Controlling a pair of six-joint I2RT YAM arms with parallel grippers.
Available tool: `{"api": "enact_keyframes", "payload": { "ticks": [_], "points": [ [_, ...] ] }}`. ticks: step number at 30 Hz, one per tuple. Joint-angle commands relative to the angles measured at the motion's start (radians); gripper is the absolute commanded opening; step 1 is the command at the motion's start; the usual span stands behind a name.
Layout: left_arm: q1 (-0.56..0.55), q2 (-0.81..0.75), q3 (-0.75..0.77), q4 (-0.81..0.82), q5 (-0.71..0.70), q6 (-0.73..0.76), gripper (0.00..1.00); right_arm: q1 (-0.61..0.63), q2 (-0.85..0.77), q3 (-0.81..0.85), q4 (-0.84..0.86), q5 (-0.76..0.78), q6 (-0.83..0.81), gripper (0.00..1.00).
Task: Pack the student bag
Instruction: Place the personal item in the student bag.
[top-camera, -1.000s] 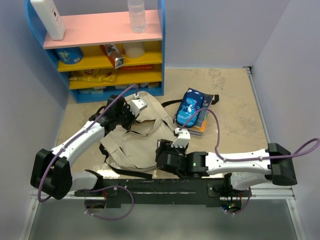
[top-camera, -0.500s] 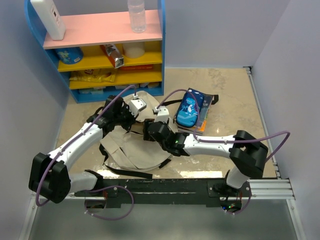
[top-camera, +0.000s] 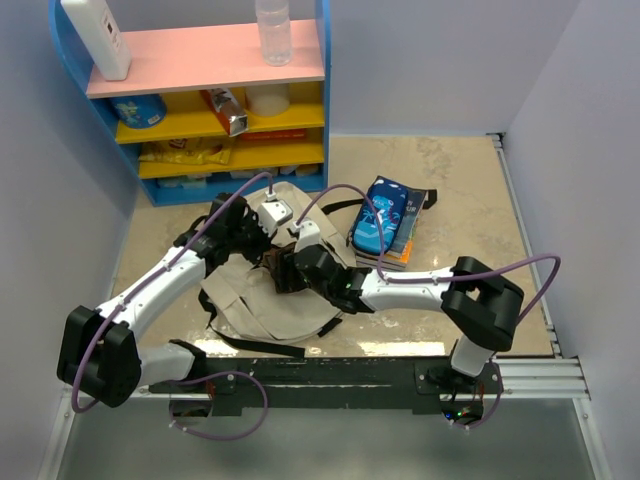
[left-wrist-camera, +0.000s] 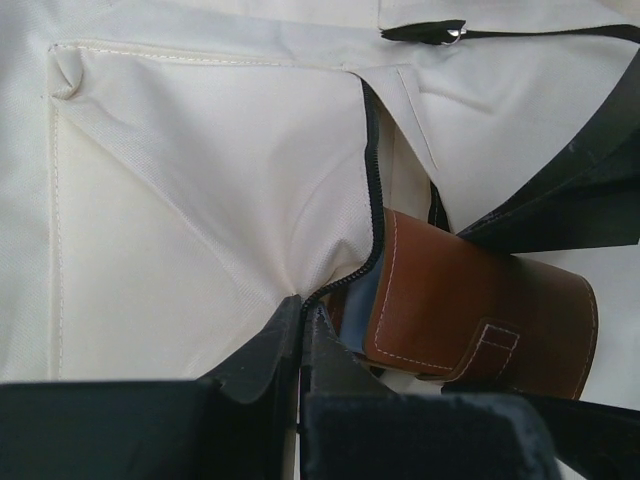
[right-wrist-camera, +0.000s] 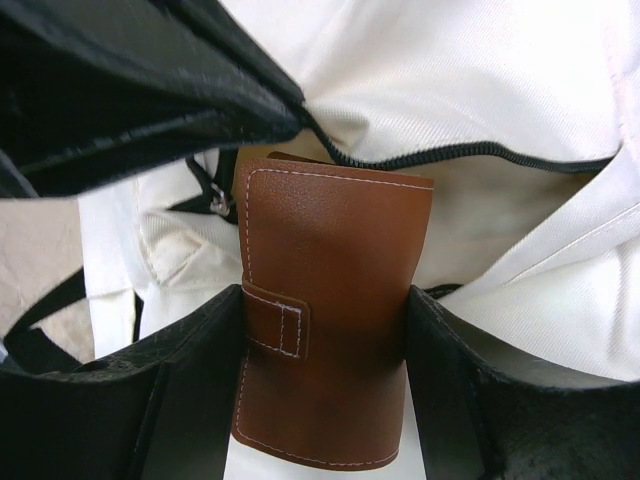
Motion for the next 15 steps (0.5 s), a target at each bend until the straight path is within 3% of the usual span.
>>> {"api": "enact_keyframes", "payload": {
  "ticks": [1,15],
  "points": [
    [0.001,-0.034,0.01,0.079,0.048,-0.001,0.0,0.006,0.019,-0.02,0.049,-0.065,-0.017,0.44],
    [0.001,-0.037,0.016,0.07,0.059,-0.005,0.0,-0.038,0.096,0.002,0.017,-0.028,-0.092,0.45]
  ]
}}
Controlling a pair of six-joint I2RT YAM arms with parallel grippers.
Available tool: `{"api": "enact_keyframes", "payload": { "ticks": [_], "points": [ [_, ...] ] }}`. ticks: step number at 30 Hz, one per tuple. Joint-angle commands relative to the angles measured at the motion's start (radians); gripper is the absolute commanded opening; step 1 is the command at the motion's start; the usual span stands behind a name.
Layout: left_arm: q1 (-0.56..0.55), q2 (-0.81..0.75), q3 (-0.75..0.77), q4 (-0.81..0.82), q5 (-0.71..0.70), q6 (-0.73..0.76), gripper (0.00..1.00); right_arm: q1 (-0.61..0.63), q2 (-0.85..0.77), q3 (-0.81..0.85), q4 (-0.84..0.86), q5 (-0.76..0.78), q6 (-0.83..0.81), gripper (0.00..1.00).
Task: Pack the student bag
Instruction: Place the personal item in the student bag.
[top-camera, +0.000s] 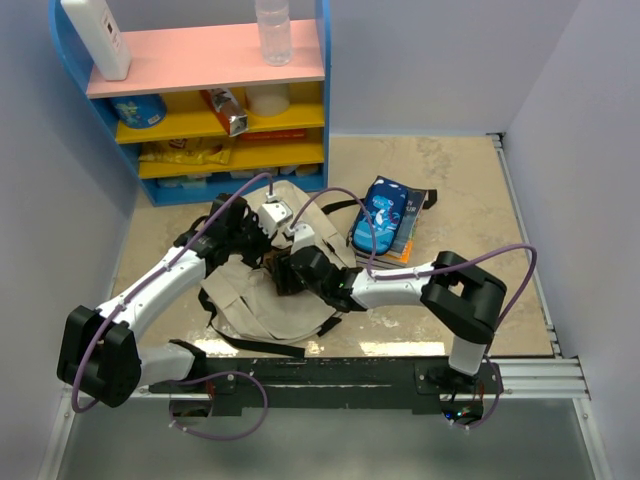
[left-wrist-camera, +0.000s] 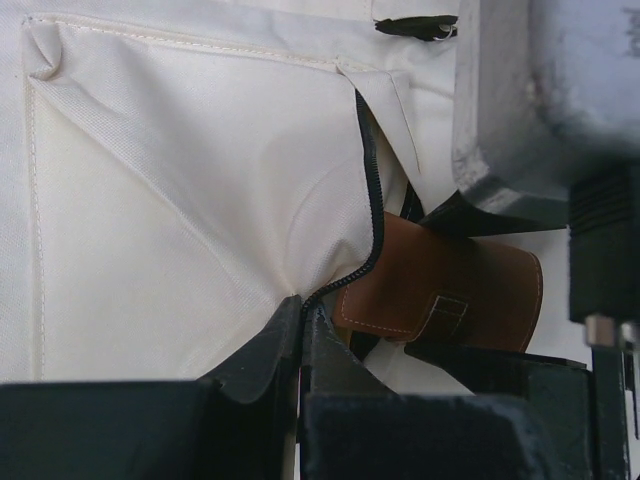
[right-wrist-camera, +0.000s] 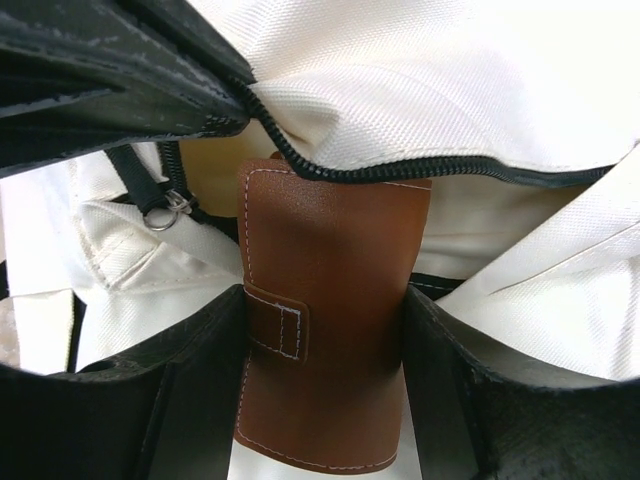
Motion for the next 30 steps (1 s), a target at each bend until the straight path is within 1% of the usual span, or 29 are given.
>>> {"api": "enact_keyframes", "payload": {
  "ticks": [1,2,7,8,10,11,14,16,17,19,21,22,24,25,27,28,30],
  "points": [
    [0.001,-0.035,0.017,0.085,0.05,-0.005,0.0,-0.021,-0.009,-0.004,-0.027,0.018,-0.051,0.46],
    [0.001,-0.034,0.019,0.084,0.051,-0.006,0.0,-0.027,-0.014,0.0,-0.028,0.029,-0.057,0.51],
    [0.001,-0.032,0.019,0.081,0.059,-0.011,0.0,-0.085,-0.015,0.078,-0.03,0.043,-0.1,0.64],
    [0.001,-0.032,0.02,0.079,0.06,-0.011,0.0,-0.094,-0.011,0.11,-0.024,0.047,-0.103,0.68],
    [0.001,-0.034,0.019,0.078,0.06,-0.009,0.0,-0.111,-0.006,0.143,-0.019,0.06,-0.114,0.72],
    [0.001,-0.032,0.017,0.075,0.059,-0.008,0.0,-0.113,-0.006,0.164,-0.007,0.076,-0.121,0.78],
    [0.001,-0.031,0.011,0.076,0.057,-0.008,0.0,-0.116,-0.027,0.175,0.018,0.083,-0.132,0.87],
    [0.001,-0.028,0.01,0.078,0.059,-0.006,0.0,-0.116,-0.053,0.158,0.039,0.049,-0.137,0.89],
    [0.001,-0.028,0.01,0.079,0.06,-0.009,0.0,-0.116,-0.066,0.132,0.048,0.04,-0.135,0.93],
    [0.001,-0.025,0.008,0.081,0.06,-0.011,0.0,-0.116,-0.099,0.089,0.062,0.031,-0.129,0.92],
    [0.001,-0.025,0.002,0.084,0.06,-0.009,0.0,-0.116,-0.17,0.01,0.081,0.024,-0.095,0.87],
    [0.001,-0.025,-0.001,0.085,0.057,-0.009,0.0,-0.117,-0.197,-0.021,0.085,0.024,-0.088,0.8],
    [0.001,-0.025,-0.004,0.087,0.056,-0.008,0.0,-0.116,-0.277,-0.111,0.107,0.029,-0.069,0.72],
    [0.0,-0.025,-0.006,0.088,0.054,-0.008,0.0,-0.116,-0.3,-0.138,0.11,0.029,-0.057,0.61],
    [0.001,-0.023,-0.009,0.09,0.054,-0.006,0.0,-0.116,-0.365,-0.205,0.113,0.023,-0.034,0.49],
    [0.0,-0.023,-0.009,0.09,0.054,-0.009,0.0,-0.116,-0.383,-0.236,0.111,0.018,-0.029,0.39],
    [0.001,-0.023,-0.009,0.091,0.056,-0.009,0.0,-0.116,-0.408,-0.256,0.11,0.011,-0.017,0.29]
  ]
}}
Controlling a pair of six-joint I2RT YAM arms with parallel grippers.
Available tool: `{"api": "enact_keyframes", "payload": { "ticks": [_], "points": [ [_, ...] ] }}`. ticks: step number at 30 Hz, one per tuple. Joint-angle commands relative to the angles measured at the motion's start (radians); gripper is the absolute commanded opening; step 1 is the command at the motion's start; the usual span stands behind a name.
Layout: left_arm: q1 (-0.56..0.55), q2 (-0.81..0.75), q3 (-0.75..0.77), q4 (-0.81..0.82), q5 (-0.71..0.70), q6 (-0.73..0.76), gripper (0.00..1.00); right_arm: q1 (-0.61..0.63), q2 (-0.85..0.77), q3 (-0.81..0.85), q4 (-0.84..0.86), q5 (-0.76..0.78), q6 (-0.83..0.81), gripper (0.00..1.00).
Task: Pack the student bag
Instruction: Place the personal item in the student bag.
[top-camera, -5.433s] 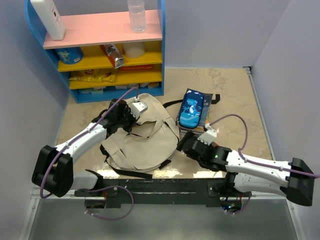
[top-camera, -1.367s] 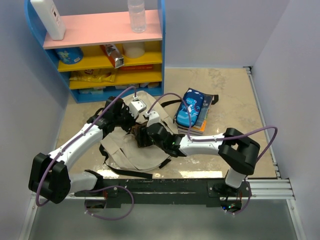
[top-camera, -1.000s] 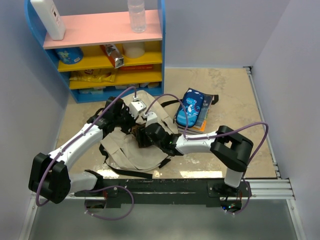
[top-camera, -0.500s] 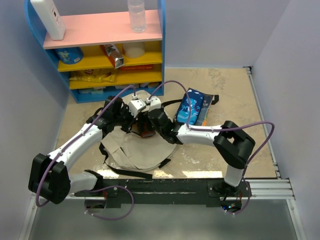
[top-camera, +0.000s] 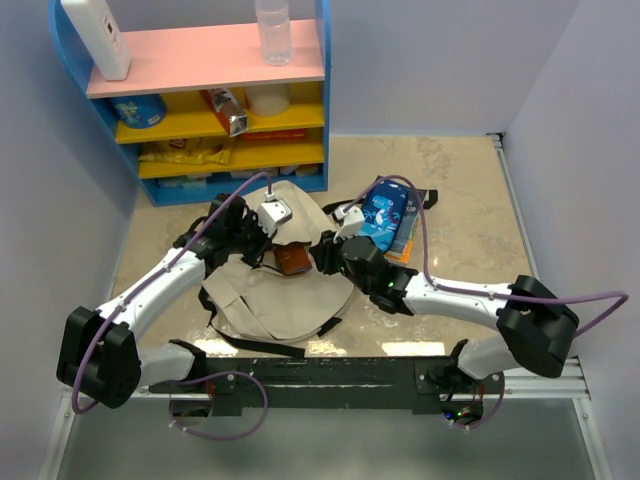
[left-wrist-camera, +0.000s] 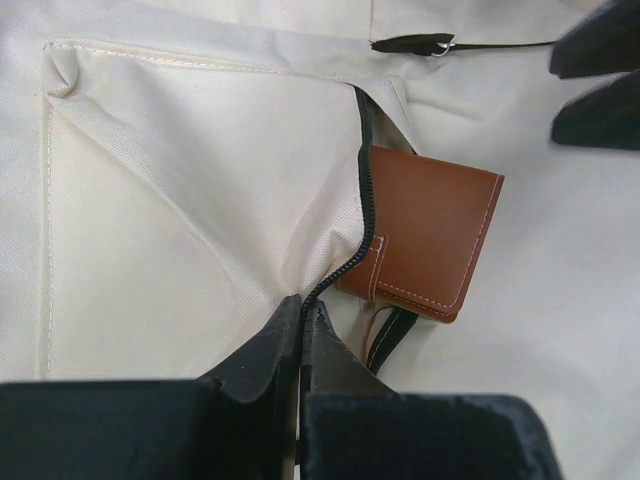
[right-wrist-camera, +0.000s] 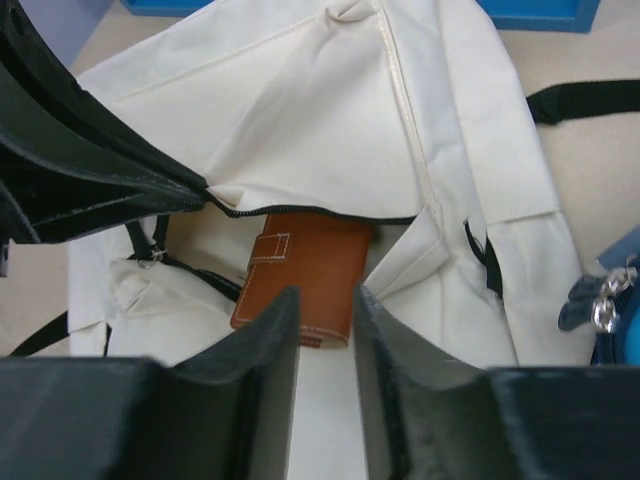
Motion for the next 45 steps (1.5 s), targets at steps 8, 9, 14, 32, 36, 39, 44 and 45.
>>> {"api": "enact_keyframes", "payload": {
  "ticks": [8,9,14,32,36,39,44,45],
  "points": [
    [-0.006,-0.016,0.011,0.048,0.038,-0.012,0.0,0.013,0.003,-0.096,0.067,-0.08,0.071,0.0],
    [-0.004,-0.014,0.011,0.049,0.038,-0.012,0.0,0.022,0.015,-0.098,0.071,-0.082,0.071,0.0],
    [-0.004,-0.013,0.012,0.048,0.038,-0.011,0.0,0.047,0.061,-0.079,0.082,-0.088,0.064,0.0],
    [-0.004,-0.014,-0.003,0.049,0.051,-0.005,0.0,0.045,0.327,0.124,0.156,0.058,0.151,0.0],
    [-0.004,-0.014,-0.002,0.048,0.054,-0.003,0.0,0.045,0.394,0.2,0.16,0.124,0.183,0.0],
    [-0.004,-0.014,-0.002,0.044,0.057,-0.005,0.0,0.045,0.428,0.223,0.203,0.19,0.179,0.0],
    [-0.006,-0.013,0.0,0.04,0.058,-0.005,0.0,0.042,0.428,0.214,0.278,0.273,0.159,0.0],
    [-0.004,-0.013,0.001,0.04,0.058,-0.003,0.0,0.042,0.425,0.218,0.284,0.256,0.139,0.0]
  ]
}}
